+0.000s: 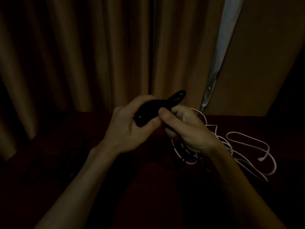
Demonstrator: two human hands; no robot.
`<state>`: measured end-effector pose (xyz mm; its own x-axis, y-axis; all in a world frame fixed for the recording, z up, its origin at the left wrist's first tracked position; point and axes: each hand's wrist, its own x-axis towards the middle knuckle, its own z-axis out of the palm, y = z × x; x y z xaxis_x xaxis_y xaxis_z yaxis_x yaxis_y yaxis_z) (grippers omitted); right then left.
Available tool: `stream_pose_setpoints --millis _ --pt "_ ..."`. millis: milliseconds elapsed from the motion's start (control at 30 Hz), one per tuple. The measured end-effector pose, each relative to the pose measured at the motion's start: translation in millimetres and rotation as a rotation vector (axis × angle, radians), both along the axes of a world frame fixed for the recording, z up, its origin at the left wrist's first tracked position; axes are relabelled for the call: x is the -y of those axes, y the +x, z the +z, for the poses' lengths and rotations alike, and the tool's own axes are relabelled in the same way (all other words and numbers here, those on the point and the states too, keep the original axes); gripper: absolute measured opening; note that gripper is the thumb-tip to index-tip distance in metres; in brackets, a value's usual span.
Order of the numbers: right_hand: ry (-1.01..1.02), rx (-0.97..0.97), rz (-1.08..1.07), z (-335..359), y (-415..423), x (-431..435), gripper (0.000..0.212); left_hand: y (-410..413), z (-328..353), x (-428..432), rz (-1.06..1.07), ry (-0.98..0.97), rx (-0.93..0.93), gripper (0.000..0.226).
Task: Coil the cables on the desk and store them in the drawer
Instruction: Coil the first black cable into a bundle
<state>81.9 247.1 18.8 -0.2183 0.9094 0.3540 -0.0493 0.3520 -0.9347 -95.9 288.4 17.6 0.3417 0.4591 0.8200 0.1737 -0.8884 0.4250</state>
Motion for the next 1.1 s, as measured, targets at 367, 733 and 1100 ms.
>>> stream_pose_setpoints --millis 367,733,1100 --pt "0.002 -0.152 0.149 1 11 5 0.060 6 1 5 -0.375 -0.539 0.110 0.020" --pt "0.243 0.182 -0.041 12 15 14 0.040 9 2 6 -0.682 -0.999 0.018 0.048" --pt "0.220 0.003 -0.082 12 -2 16 0.005 -3 6 6 -0.624 -0.825 -0.072 0.068"
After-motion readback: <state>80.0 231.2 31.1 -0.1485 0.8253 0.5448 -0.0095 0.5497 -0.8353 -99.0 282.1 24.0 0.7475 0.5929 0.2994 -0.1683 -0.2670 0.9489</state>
